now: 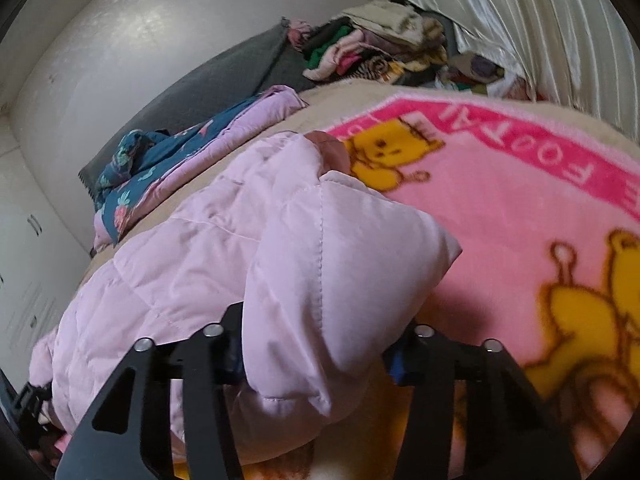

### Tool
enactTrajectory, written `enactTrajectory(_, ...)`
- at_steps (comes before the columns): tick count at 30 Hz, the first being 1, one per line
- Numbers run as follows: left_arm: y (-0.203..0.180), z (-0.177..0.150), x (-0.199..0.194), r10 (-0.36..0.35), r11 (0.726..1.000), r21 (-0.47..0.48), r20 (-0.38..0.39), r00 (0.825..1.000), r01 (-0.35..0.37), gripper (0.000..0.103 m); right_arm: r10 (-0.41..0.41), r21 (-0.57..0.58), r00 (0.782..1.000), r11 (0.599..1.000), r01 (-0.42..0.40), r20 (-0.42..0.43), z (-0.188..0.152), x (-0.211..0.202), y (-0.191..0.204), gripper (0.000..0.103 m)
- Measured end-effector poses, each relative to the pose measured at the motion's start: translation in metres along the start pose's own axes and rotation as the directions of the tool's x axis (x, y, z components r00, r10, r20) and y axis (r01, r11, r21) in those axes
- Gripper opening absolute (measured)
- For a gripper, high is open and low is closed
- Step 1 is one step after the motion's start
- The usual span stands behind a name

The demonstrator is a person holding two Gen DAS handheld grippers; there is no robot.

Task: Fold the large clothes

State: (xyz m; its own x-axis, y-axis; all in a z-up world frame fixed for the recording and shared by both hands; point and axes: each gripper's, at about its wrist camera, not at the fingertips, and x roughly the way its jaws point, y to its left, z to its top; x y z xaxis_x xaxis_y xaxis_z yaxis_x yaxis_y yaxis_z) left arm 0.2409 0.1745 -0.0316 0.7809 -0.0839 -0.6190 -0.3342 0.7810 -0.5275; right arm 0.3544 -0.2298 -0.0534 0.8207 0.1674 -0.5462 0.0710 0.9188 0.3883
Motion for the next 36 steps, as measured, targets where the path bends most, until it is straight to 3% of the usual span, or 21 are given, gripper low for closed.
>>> enactTrajectory(4, -0.014, 0.000, -0.011, 0.023, 0.998, 0.065, 0.024, 0.999, -0.025, 0.044, -0.008, -0.080, 1.000, 0.997, 0.009, 0.015, 0.004, -0.009, 0.011, 0.035)
enactTrajectory(9, -0.031, 0.001, -0.026, 0.041, 0.992, 0.121, 0.043, 0.998, -0.046, 0.037, -0.010, -0.167, 0.999, 0.986, 0.017, 0.038, 0.006, -0.023, 0.023, 0.031)
enactTrajectory(20, -0.055, 0.003, -0.060, 0.030, 0.981, 0.187, 0.076, 0.997, -0.044, 0.036, 0.006, -0.278, 0.997, 0.960, 0.016, 0.077, 0.009, -0.067, 0.041, 0.029)
enactTrajectory(36, -0.045, -0.014, -0.101, 0.020, 0.979, 0.201, 0.088, 0.996, -0.038, 0.036, 0.000, -0.350, 0.998, 0.936, 0.023, 0.065, -0.012, -0.121, 0.043, 0.029)
